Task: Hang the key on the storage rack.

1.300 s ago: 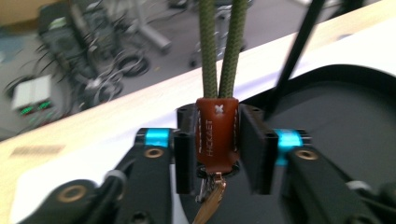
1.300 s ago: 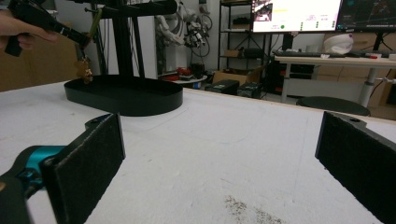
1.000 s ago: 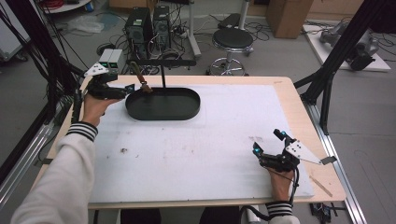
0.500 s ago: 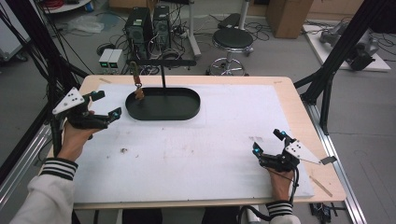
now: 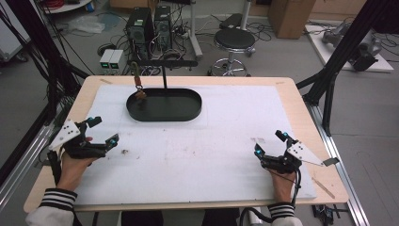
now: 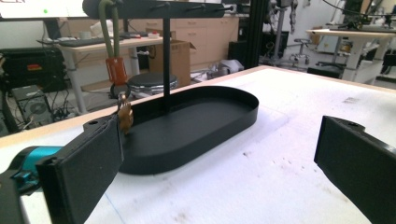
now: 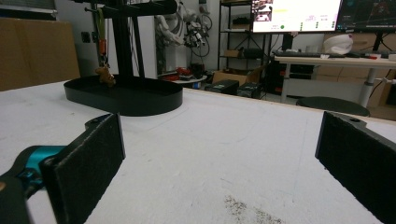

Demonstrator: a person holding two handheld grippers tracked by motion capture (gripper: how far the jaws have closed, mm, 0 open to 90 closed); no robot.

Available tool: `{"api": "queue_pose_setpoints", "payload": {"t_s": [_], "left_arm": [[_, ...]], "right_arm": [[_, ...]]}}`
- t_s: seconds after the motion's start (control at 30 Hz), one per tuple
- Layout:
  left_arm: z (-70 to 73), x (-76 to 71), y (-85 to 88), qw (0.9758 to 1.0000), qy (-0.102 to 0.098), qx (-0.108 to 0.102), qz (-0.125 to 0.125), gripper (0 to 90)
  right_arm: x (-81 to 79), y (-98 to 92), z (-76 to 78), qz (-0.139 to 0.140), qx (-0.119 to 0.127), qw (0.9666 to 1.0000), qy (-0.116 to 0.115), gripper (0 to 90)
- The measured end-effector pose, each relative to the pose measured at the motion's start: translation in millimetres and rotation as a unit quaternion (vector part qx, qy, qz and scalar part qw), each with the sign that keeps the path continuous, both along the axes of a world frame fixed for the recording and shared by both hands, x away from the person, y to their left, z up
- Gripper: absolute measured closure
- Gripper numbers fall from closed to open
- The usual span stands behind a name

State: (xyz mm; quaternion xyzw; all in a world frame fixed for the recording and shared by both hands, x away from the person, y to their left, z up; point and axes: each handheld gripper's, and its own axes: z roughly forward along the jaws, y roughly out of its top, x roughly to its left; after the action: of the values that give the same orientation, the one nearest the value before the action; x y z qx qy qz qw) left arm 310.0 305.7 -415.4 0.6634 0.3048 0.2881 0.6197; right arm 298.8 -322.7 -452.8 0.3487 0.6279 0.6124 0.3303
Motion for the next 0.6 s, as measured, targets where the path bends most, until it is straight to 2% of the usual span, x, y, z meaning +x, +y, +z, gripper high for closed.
{"api": "queue_pose_setpoints", "payload": {"t_s": [0.1,0.4,0.5,0.6], "left_arm": [[-11.9,-9.0,-1.9,0.9999,-0.009,-0.008,0.009,1.7],[-36.1,-29.2,-2.0,0.9994,-0.025,-0.019,0.014,1.7],[-38.1,-32.3,-0.5,0.9987,-0.038,-0.03,0.018,1.7],[-38.3,-32.1,-1.3,0.9988,-0.036,-0.027,0.02,1.7]], "right_arm": [[0.0,0.1,0.0,0.0,0.0,1.0,0.0,0.4],[-0.1,0.0,0.1,-0.001,0.001,1.0,0.001,0.4],[0.0,0.0,0.0,-0.001,0.0,1.0,0.0,0.4],[0.0,0.0,0.0,-0.001,0.0,1.0,0.0,0.4]]}}
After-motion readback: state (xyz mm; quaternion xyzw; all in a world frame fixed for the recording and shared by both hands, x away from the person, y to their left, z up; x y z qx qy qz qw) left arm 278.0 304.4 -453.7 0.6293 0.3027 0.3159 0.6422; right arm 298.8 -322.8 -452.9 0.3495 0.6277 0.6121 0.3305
